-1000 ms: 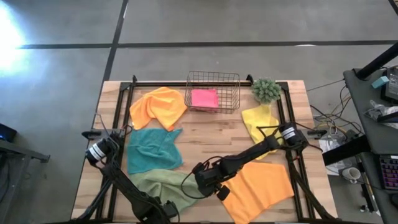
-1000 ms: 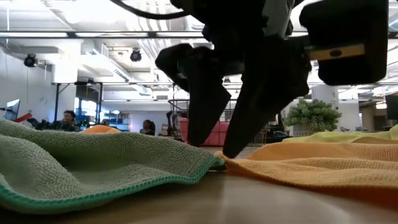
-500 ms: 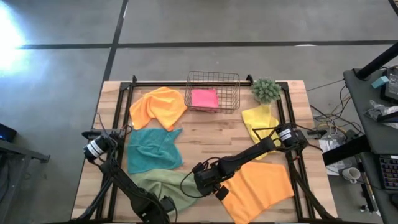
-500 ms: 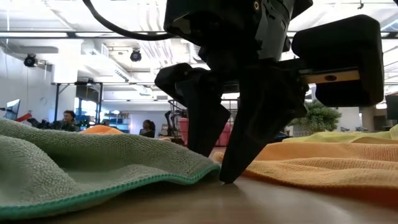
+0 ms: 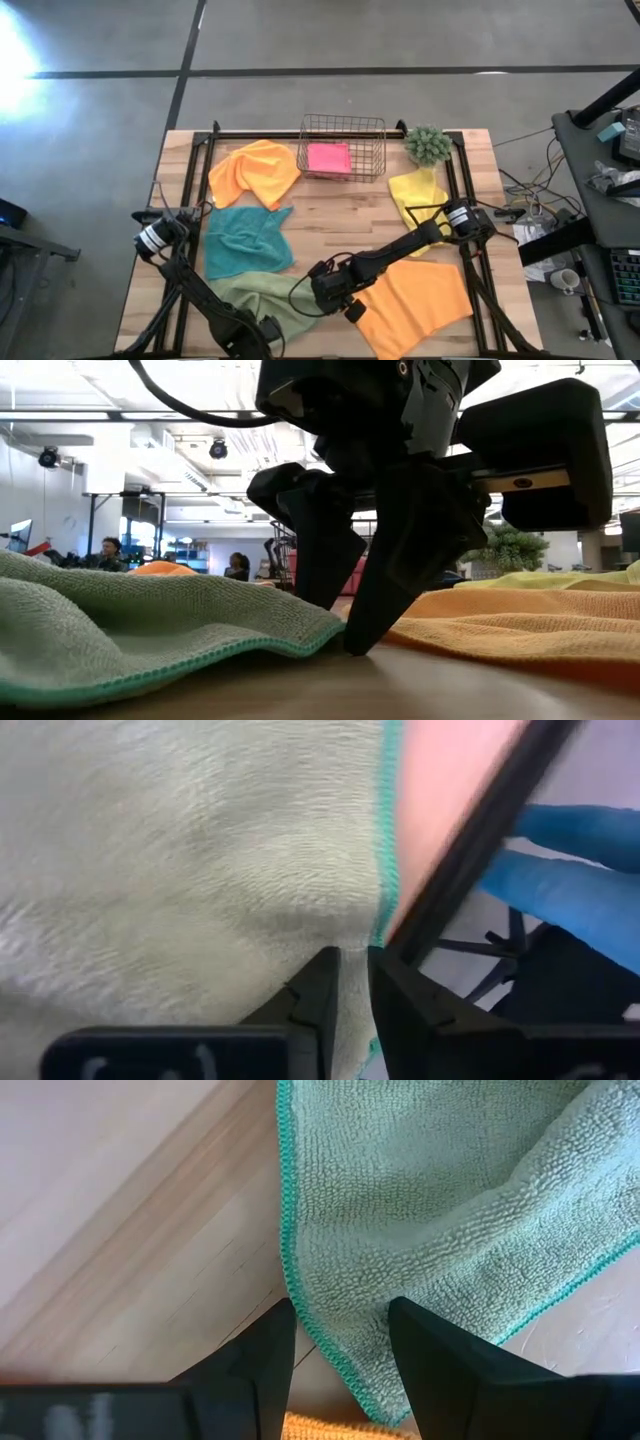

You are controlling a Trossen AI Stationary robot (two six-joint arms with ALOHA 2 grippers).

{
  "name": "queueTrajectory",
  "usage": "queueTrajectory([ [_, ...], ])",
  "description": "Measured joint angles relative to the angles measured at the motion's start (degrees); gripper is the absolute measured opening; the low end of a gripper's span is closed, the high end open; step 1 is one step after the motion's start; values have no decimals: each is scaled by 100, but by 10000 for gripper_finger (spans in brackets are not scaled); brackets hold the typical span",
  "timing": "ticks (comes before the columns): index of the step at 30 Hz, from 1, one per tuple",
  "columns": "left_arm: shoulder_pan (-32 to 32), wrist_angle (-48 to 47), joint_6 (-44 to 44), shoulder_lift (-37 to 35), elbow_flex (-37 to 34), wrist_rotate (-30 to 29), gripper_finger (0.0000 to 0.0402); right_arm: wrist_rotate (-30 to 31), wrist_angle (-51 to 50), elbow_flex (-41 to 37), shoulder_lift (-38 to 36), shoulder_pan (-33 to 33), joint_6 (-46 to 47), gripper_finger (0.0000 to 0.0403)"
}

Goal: Fold microfiber towels
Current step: Fold the green microfiber cloth

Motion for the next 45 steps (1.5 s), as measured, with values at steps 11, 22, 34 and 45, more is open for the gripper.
queueTrajectory([
  [11,6,197,-262,10,9,-242,152,-27,38,-2,0,-46,184,155],
  [22,213,-91,-1795,369,8,-262,109,-226,44,-2,7,-16,338,155],
  [34,263,-599,-3262,369,36,-595,60,-261,36,-4,11,8,644,135],
  [45,310,-739,-3278,369,36,-1176,2,-282,32,-4,11,23,964,108],
])
